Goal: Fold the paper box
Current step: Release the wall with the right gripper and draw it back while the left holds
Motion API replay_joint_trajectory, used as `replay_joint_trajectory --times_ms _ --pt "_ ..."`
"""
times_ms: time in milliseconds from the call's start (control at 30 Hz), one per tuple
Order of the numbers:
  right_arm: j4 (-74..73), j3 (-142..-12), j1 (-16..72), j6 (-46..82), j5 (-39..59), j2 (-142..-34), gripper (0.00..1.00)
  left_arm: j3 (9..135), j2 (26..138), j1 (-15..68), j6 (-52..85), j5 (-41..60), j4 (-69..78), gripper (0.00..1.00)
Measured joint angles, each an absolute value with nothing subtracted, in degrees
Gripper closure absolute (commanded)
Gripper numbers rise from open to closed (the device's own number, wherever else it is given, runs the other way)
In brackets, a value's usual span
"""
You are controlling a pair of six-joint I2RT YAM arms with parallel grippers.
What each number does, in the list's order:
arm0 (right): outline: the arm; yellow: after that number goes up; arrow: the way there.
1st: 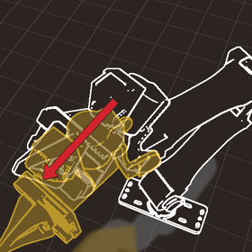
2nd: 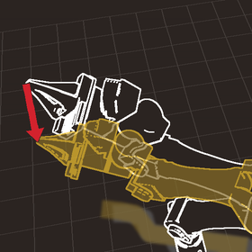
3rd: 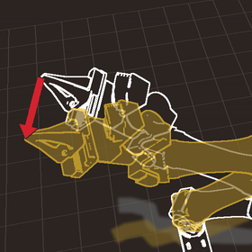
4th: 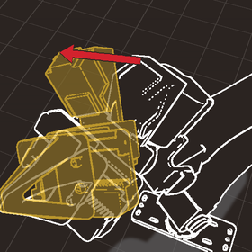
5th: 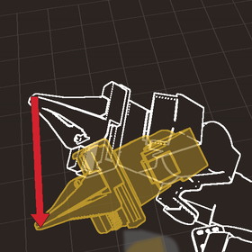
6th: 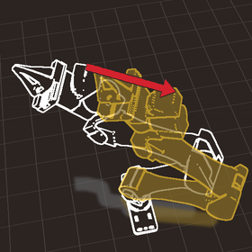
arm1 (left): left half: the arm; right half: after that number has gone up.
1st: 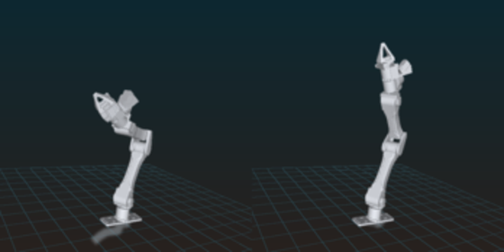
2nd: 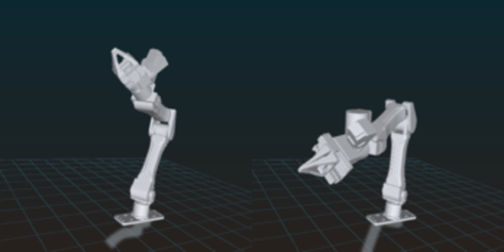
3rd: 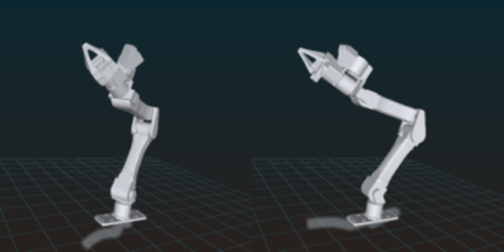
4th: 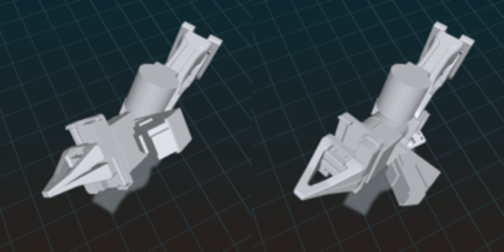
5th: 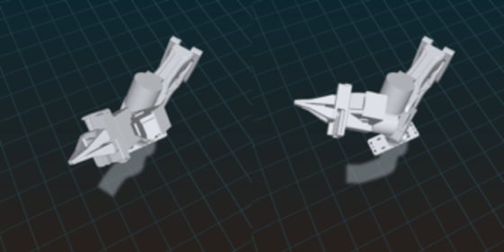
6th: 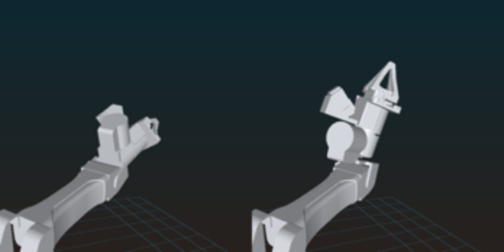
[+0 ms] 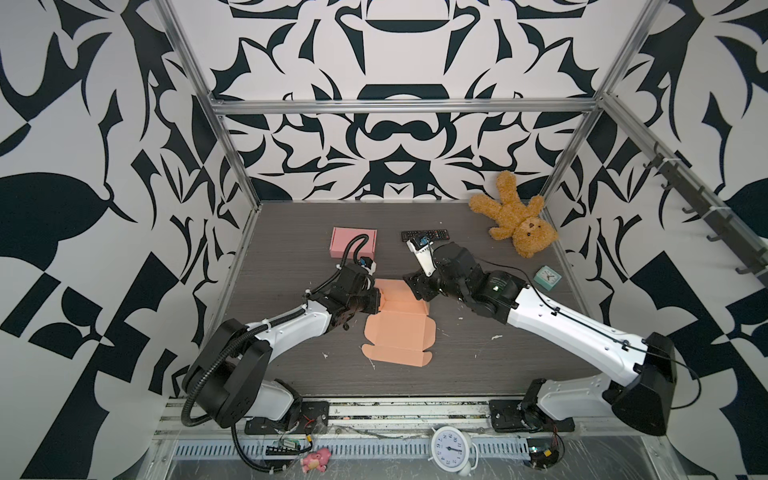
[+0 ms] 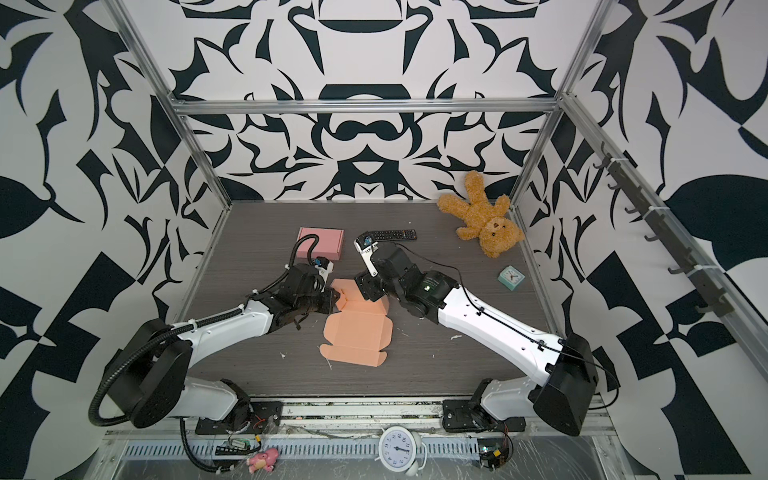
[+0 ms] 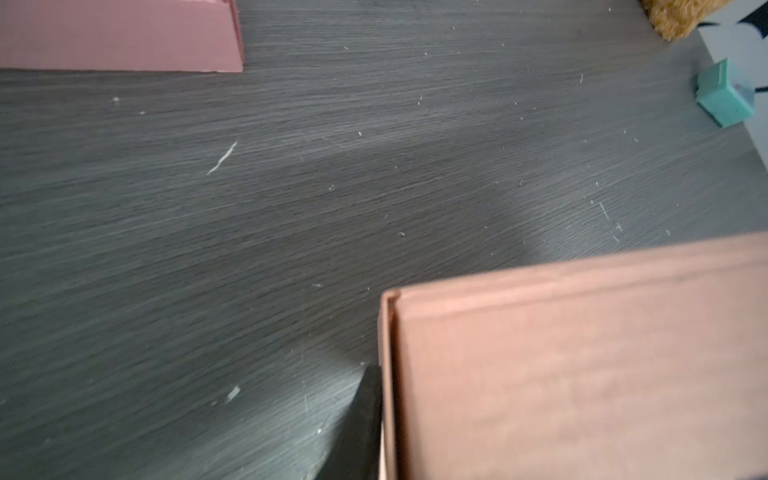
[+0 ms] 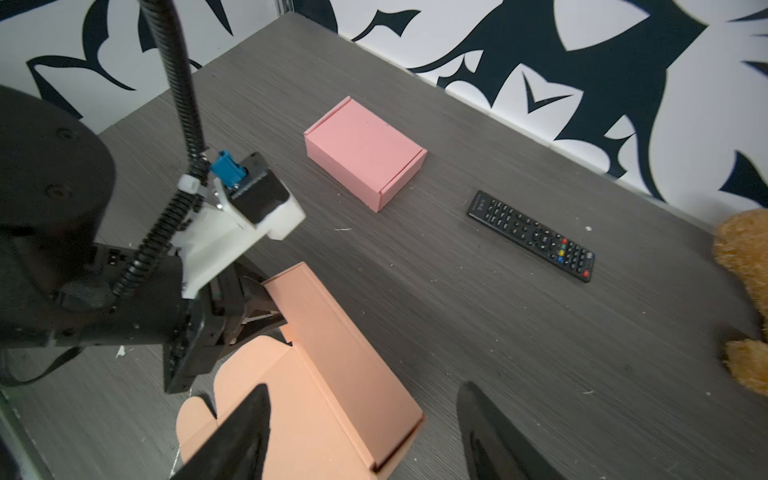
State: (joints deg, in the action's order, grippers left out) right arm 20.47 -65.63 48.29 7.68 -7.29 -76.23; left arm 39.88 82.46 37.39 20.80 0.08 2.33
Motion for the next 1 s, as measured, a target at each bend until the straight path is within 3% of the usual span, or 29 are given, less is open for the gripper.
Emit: replay_joint_trajectory --times_ms 400,700,1000 --pt "13.85 -55.51 42.63 11.44 1.63 -78.22 0.28 40.10 87.85 42.78 15.81 -7.60 7.31 0.82" --pt "7.20 -53.74 39.42 14.24 11.00 -85.97 0.28 40.16 90.59 43.53 15.11 -10.87 9.06 0.82" --pt "3.01 -50.06 38.70 17.82 17.43 -85.56 0.30 40.16 91.53 43.53 15.73 -12.82 11.49 0.83"
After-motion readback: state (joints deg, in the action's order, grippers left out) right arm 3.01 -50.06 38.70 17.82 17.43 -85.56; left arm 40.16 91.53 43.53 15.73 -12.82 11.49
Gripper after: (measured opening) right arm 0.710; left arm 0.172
